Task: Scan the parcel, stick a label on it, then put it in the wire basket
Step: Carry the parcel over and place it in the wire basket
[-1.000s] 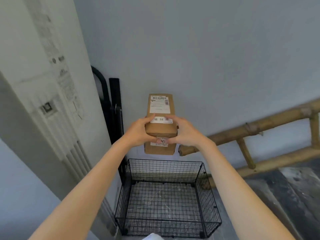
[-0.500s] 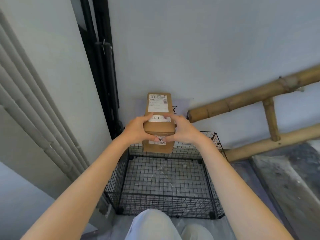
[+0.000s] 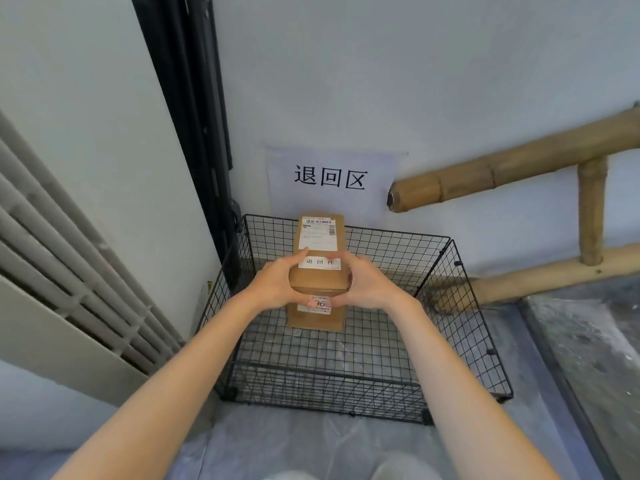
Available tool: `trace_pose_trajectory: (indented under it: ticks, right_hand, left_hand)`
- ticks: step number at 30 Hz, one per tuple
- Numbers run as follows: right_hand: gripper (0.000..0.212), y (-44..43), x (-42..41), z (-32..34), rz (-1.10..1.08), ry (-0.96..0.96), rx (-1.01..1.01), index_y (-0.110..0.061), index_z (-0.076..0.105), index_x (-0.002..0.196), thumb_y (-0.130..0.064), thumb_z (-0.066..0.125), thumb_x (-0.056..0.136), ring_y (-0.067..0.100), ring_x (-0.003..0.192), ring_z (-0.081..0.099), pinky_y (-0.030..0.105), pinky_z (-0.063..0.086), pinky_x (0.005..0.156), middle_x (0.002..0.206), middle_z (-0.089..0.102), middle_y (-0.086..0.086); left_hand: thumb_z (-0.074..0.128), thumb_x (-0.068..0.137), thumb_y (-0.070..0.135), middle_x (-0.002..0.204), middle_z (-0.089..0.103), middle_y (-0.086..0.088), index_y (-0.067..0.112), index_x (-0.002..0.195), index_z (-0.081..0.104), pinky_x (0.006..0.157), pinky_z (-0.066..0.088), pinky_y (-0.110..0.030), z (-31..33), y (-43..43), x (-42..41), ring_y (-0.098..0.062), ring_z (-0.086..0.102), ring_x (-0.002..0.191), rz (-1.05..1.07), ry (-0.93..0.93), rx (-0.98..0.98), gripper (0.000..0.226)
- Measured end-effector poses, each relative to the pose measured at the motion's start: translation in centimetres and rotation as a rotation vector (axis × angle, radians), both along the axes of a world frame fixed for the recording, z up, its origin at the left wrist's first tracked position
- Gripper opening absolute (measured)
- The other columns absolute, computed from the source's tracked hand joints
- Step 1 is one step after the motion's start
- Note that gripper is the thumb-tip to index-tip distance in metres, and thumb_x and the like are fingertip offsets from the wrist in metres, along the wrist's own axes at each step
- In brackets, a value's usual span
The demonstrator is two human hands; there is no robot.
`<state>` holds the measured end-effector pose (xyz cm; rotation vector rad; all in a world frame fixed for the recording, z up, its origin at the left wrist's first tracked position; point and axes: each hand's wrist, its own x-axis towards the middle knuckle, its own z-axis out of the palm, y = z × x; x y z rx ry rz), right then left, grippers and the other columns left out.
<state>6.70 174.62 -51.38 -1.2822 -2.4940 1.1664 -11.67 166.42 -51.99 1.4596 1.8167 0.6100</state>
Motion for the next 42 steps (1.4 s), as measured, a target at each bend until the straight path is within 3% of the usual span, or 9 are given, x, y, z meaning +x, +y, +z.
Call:
trace_pose_trajectory:
  ticks: [7,11,15,21,27,30,33,37,42]
  right_hand:
    - [0.094,0.7,-0.6,-5.9,0.012,-0.025,-0.064,-0.035,0.037,0.138,-0.034,0.087,0.058,0.021,0.117,0.043,0.032,0.042,0.093,0.124,0.046,0.006]
    - [0.095,0.7,-0.5,-9.0,0.015,-0.089,-0.128,-0.032,0.037,0.138,-0.032,0.088,0.058,0.02,0.115,0.042,0.033,0.042,0.096,0.12,0.045,0.005]
    - [0.099,0.7,-0.6,-11.6,0.013,-0.157,-0.17,-0.033,0.035,0.139,-0.036,0.086,0.055,0.022,0.122,0.045,0.039,0.044,0.101,0.13,0.049,0.004]
    - [0.095,0.2,-1.2,-14.3,0.017,-0.223,-0.21,-0.029,0.031,0.143,-0.028,0.083,0.064,0.024,0.125,0.047,0.038,0.043,0.103,0.137,0.048,0.007]
    - [0.097,0.1,-2.0,-16.4,-0.003,-0.239,-0.306,-0.027,0.025,0.149,-0.009,0.075,0.068,0.026,0.124,0.049,0.035,0.052,0.09,0.14,0.043,0.006]
    - [0.089,0.0,-2.5,-17.3,-0.008,-0.201,-0.451,-0.023,0.03,0.149,-0.004,0.071,0.072,0.025,0.13,0.049,0.034,0.048,0.1,0.14,0.049,0.003]
    - [0.071,-0.2,-2.9,-17.8,0.004,-0.181,-0.491,-0.019,0.038,0.146,-0.001,0.065,0.082,0.022,0.131,0.048,0.024,0.041,0.098,0.14,0.051,0.003]
    - [0.068,-0.1,-2.9,-18.5,0.011,-0.246,-0.548,-0.025,0.04,0.144,-0.007,0.061,0.081,0.019,0.123,0.048,0.028,0.042,0.088,0.141,0.049,0.003]
    - [0.07,-0.2,-2.7,-17.9,0.013,-0.294,-0.476,-0.023,0.035,0.148,-0.016,0.061,0.083,0.023,0.13,0.046,0.033,0.042,0.103,0.146,0.046,0.004]
  left_hand:
    - [0.09,0.056,0.032,0.144,0.045,-0.001,0.023,0.151,0.022,0.111,0.035,-0.038,-4.6,0.6,-0.4,-0.021,0.042,0.131,0.007,0.027,-0.096,0.117]
    - [0.09,0.057,0.029,0.147,0.042,-0.002,0.023,0.151,0.022,0.112,0.033,-0.035,-7.8,0.9,-0.1,-0.022,0.039,0.134,-0.002,-0.007,-0.183,0.116]
    - [0.09,0.059,0.024,0.149,0.039,-0.005,0.019,0.151,0.021,0.11,0.029,-0.031,-10.3,1.3,0.5,-0.023,0.036,0.137,-0.008,-0.008,-0.268,0.115]
    - [0.084,0.063,0.008,0.152,0.034,-0.006,0.019,0.153,0.009,0.113,0.031,-0.036,-12.8,1.8,0.6,-0.024,0.036,0.137,-0.04,0.011,-0.428,0.117]
    - [0.079,0.067,-0.003,0.152,0.031,-0.006,0.016,0.152,0.006,0.111,0.029,-0.032,-14.7,2.2,0.6,-0.024,0.033,0.138,-0.023,-0.064,-0.502,0.114]
    - [0.074,0.072,-0.004,0.153,0.03,-0.005,0.019,0.152,0.006,0.108,0.032,-0.031,-15.3,2.6,0.5,-0.024,0.033,0.137,-0.023,-0.093,-0.588,0.107]
    - [0.069,0.076,0.001,0.155,0.026,-0.003,0.025,0.152,0.011,0.106,0.039,-0.037,-16.3,3.0,0.2,-0.026,0.033,0.136,0.02,-0.143,-0.633,0.098]
    - [0.066,0.075,0.013,0.151,0.033,0.0,0.034,0.147,0.027,0.107,0.039,-0.042,-17.4,2.9,0.0,-0.023,0.037,0.133,-0.011,-0.158,-0.68,0.084]
    - [0.064,0.084,0.014,0.145,0.044,-0.003,0.018,0.142,0.04,0.108,0.037,-0.033,-17.1,2.8,0.2,-0.021,0.043,0.13,0.021,-0.154,-0.611,0.063]
